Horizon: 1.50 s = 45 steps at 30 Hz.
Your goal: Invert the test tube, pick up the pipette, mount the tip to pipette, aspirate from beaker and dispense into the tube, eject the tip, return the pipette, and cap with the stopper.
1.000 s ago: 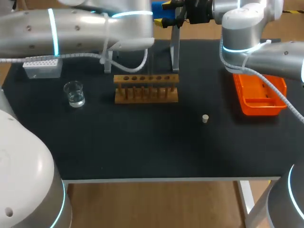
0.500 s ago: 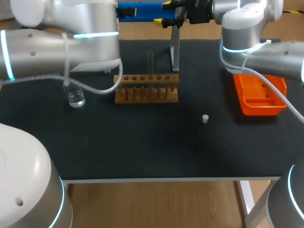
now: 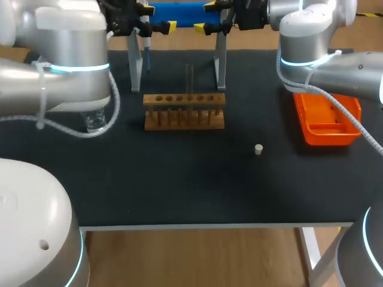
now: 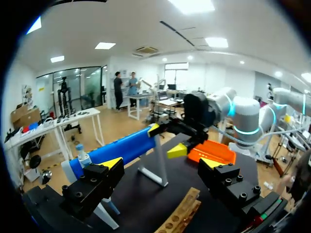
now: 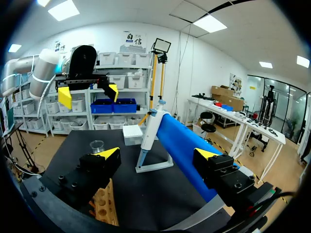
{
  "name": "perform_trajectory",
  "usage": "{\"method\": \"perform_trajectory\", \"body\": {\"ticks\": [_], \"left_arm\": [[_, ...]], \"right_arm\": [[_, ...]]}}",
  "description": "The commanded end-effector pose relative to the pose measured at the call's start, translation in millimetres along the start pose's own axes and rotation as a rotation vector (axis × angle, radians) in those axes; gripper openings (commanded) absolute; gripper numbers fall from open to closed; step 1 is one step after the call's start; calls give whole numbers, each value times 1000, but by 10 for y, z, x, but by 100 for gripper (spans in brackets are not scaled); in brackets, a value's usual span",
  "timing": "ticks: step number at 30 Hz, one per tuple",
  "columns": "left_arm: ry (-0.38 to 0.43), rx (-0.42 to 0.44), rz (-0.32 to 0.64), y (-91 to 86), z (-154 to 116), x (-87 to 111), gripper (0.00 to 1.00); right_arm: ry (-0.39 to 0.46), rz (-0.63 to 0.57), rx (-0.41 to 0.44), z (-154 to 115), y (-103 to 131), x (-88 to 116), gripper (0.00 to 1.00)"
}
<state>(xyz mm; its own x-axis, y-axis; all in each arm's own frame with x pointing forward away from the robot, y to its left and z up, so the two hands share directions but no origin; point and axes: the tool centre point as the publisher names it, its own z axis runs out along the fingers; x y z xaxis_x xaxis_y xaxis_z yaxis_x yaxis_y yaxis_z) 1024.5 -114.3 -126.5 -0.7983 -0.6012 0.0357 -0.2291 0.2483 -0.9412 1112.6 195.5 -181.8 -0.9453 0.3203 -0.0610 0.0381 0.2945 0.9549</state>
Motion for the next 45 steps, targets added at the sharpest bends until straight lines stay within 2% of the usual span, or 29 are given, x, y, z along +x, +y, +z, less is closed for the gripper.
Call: {"method": "perform_trajectory", "body": {"ticks": [1,6,18,25,33,40,45], "left_arm": [[197,32,39,85,-118,67,100],[275,29,112,162,-124,210,100],[343,-6,201,383,-59,350,100],[371,-15,205,574,-37,376,100],[413,-44,217,779,114,368,100],[434,-98,232,910,280,383,100],[444,-112,241,942,376,429,100]], "right_arm": [[2,0,3,-11,5,-3,100],[2,0,3,-11,5,-3,100],[2,0,3,-11,5,-3,100],[2,0,3,-11,5,-3,100],[2,0,3,-11,5,-3,100],[2,0,3,-11,5,-3,100],[2,0,3,-11,5,-3,100]]}}
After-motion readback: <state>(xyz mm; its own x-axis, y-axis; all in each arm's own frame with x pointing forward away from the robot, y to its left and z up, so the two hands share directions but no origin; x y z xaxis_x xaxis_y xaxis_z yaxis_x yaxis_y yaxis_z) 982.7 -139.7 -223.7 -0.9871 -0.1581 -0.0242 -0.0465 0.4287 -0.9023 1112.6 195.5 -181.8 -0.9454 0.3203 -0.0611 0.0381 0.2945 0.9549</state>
